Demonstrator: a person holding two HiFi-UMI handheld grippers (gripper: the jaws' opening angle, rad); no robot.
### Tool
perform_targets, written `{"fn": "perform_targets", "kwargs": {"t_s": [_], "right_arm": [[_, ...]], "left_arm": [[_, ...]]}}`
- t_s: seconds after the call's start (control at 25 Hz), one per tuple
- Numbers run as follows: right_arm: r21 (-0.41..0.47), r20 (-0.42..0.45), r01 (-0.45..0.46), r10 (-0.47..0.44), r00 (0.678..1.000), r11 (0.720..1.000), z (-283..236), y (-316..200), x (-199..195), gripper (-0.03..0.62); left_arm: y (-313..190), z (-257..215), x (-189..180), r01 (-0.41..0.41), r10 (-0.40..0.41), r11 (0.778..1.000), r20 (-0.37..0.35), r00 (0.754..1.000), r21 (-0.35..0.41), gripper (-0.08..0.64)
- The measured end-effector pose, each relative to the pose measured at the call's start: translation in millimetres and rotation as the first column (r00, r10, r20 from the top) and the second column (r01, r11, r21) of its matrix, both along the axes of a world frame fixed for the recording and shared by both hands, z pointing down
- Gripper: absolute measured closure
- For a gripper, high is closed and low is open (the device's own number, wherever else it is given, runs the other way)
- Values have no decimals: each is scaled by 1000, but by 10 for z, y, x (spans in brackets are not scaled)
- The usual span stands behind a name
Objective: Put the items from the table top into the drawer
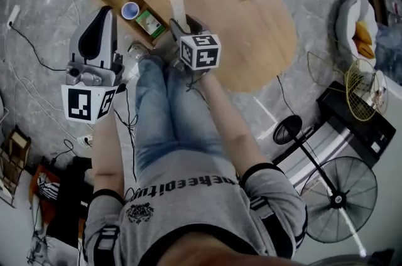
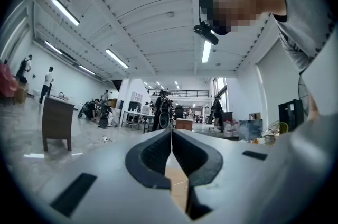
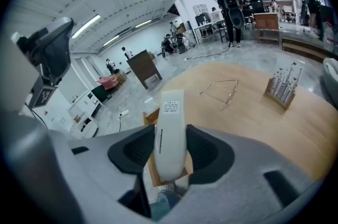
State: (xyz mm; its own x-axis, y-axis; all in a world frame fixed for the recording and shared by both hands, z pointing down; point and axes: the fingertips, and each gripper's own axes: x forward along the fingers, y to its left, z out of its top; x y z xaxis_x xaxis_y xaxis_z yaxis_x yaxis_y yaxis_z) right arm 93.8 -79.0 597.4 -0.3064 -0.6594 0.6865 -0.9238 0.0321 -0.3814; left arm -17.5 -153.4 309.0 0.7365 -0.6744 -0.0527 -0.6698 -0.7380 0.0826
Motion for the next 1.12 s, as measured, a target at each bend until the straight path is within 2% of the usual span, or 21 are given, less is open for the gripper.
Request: {"fn": "perform_targets", "kwargs": {"t_s": [0.24,0.56,0.84,1.12], "right_arm": [[-52,-17,135,-136,991,989,308,9,-449,400],[-143,-51,261,-270,961,955,798,22,-927,400],[-224,-70,262,-283,956,939,1209,4,-1108,400],[-301,-78,210,-243,967,930,1602,-22,-1115,400]], "left_arm": [[22,106,-438,93,-93,996,-4,996,-3,548],[-34,335,-963,171,-172,985,-3,985,-28,548],[-179,576,-1186,164,-165,985,-6,986,-53,548],[-397,781,-1227,124,-125,990,-4,992,-70,548]]}}
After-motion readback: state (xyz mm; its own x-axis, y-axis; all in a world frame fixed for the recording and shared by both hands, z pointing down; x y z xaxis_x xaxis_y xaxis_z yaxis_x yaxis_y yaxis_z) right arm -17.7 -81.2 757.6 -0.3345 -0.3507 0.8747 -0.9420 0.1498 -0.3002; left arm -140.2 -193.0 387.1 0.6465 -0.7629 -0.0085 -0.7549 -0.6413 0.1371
